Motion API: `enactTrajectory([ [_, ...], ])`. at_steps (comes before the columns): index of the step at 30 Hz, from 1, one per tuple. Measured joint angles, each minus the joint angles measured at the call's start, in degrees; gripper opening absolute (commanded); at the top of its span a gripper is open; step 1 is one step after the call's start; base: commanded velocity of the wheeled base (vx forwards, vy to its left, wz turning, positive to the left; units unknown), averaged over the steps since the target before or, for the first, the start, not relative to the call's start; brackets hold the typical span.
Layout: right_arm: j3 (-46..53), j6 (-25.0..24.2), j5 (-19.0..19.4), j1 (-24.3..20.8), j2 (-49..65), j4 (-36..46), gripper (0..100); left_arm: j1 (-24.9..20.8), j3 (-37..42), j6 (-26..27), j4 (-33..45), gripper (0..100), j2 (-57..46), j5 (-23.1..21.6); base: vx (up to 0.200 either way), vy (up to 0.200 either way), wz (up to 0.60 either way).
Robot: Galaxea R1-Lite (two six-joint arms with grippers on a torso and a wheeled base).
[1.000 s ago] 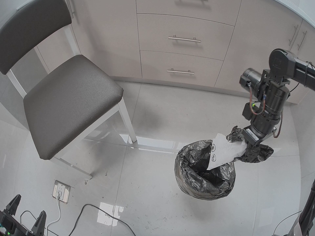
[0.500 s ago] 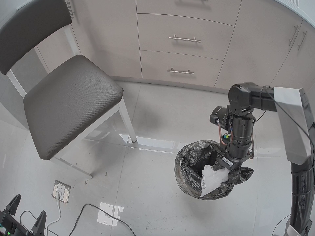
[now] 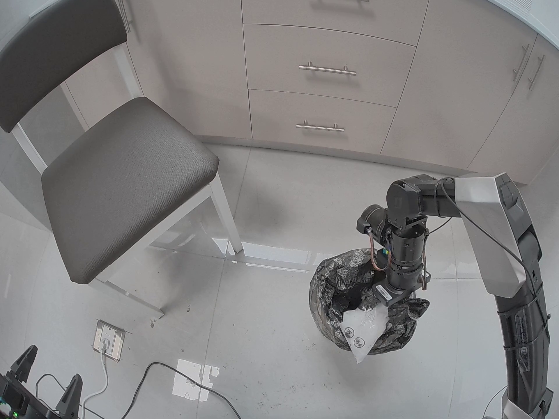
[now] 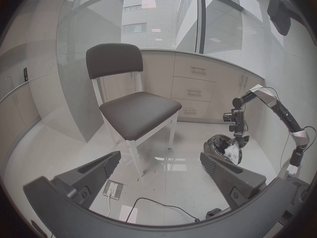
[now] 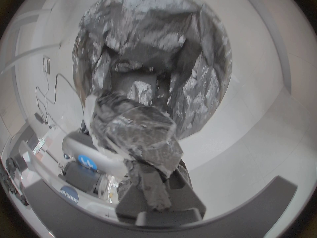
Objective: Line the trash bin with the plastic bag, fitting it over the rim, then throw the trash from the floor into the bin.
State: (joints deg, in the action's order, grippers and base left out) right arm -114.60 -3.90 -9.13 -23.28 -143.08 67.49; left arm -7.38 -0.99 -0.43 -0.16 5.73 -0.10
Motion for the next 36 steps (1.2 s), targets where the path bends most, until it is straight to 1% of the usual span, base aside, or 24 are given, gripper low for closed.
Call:
enactTrajectory([
  [3,0.02,-0.61,-0.96,0.05,0.38,-5.58,0,0.0,0.0,0.0,0.0,100,0.0,0.0,0.0,0.0,0.0],
  [6,0.0,-0.83,-2.91,-0.11,0.9,-12.04,0,0.0,-0.02,0.0,0.0,100,0.0,0.0,0.0,0.0,0.0],
  [9,0.0,-0.88,-4.61,-0.48,1.4,-15.32,0,0.0,-0.02,0.0,0.0,100,0.0,0.0,0.0,0.0,0.0],
  [15,0.0,-0.85,-5.84,-1.55,2.06,-15.73,0,0.0,-0.02,0.0,0.0,100,0.0,0.0,0.0,0.0,0.0],
  [19,0.0,-0.67,-8.27,-2.23,1.73,-15.74,0,0.0,-0.02,0.0,0.0,100,0.0,0.0,0.0,0.0,0.0],
  [30,0.0,-0.61,-8.61,-3.64,-0.68,-15.4,0,0.0,-0.02,0.1,0.0,100,0.0,0.0,0.0,0.0,0.0],
  [31,0.0,-0.61,-8.63,-3.69,-0.88,-15.4,100,0.0,-0.02,0.1,0.0,100,0.0,0.0,0.0,0.0,0.0],
  [36,0.0,-0.37,-8.7,-3.83,-1.55,-15.37,100,0.0,-0.02,0.1,0.0,100,0.0,0.0,0.0,0.0,0.0],
])
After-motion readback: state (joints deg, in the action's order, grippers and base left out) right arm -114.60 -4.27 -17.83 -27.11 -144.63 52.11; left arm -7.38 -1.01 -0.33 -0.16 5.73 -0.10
